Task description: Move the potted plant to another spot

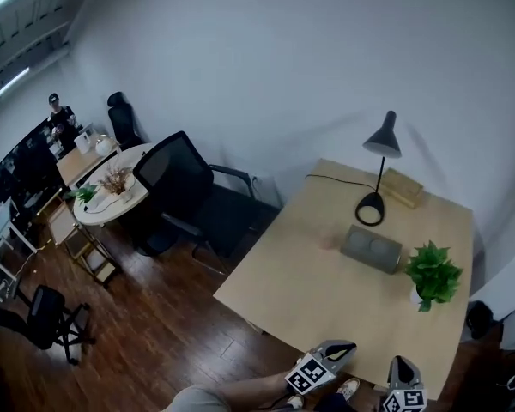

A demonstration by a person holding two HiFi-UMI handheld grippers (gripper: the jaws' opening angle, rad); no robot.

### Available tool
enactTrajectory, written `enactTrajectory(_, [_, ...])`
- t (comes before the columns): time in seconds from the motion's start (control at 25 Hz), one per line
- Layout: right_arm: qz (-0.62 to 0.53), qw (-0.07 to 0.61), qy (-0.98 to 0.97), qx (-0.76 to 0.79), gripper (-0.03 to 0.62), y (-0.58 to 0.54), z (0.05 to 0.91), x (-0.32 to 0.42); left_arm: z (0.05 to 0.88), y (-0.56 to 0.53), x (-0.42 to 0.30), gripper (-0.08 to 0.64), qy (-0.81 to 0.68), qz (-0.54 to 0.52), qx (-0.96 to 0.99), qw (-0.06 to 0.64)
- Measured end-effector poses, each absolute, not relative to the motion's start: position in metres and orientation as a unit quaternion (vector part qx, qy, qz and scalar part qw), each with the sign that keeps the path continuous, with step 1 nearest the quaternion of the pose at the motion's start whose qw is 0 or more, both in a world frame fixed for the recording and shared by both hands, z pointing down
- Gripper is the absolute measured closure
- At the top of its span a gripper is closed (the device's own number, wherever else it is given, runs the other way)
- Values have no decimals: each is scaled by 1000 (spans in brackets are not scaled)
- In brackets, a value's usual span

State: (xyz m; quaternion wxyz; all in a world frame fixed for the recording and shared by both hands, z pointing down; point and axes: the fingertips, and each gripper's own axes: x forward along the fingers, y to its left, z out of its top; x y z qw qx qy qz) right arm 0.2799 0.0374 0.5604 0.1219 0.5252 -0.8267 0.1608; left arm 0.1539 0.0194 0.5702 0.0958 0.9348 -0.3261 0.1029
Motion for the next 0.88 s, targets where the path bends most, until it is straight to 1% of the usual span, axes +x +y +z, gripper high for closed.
enactTrajectory(0.24, [145, 119, -842, 506, 586, 68, 546, 255, 560, 46, 138, 560, -339, 90, 931, 100])
enactTrajectory(0.52, [135, 118, -848, 498, 588, 107, 534, 260, 546, 76, 152, 560, -342, 68, 931, 111])
enactTrajectory(0.68, [119, 97, -870, 469, 588, 94, 519, 233, 528, 74, 129, 560, -372, 58, 921, 103])
enactTrajectory(0.88, [125, 104, -853, 495, 588, 117, 508, 241, 524, 96, 147, 560, -337, 55, 932, 117])
